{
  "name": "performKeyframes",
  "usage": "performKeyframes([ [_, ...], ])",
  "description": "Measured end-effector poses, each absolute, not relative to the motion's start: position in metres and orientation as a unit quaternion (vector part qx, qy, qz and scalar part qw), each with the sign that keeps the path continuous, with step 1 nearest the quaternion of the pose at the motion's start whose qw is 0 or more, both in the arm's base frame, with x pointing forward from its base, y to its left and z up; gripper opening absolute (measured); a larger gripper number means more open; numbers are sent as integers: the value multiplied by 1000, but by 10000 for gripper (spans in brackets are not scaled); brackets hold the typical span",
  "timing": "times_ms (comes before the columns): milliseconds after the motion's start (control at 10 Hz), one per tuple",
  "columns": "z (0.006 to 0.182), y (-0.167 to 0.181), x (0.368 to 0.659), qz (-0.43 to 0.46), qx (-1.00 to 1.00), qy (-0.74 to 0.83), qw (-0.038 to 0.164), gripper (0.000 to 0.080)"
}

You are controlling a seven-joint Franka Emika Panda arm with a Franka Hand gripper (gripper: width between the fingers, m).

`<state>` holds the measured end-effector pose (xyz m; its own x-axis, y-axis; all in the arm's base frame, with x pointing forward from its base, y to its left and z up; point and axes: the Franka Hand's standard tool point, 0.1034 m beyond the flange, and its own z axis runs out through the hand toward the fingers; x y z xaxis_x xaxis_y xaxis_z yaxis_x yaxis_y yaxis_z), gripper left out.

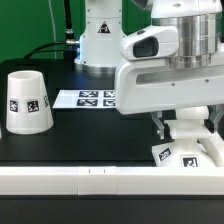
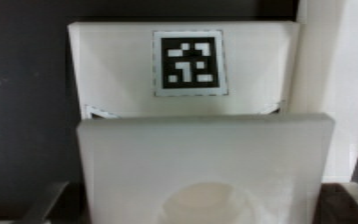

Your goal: Assemble lamp

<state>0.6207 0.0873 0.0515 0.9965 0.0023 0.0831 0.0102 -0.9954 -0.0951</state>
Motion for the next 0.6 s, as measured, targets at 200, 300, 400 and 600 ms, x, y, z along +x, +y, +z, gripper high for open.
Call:
performKeyframes([
  [200,51,88,620,-41,-998,-4,48,667],
  [300,51,88,620,-41,-998,-5,48,667],
  [400,51,88,620,-41,-998,-5,48,693],
  [600,52,87,617,-41,-998,-9,47,698],
])
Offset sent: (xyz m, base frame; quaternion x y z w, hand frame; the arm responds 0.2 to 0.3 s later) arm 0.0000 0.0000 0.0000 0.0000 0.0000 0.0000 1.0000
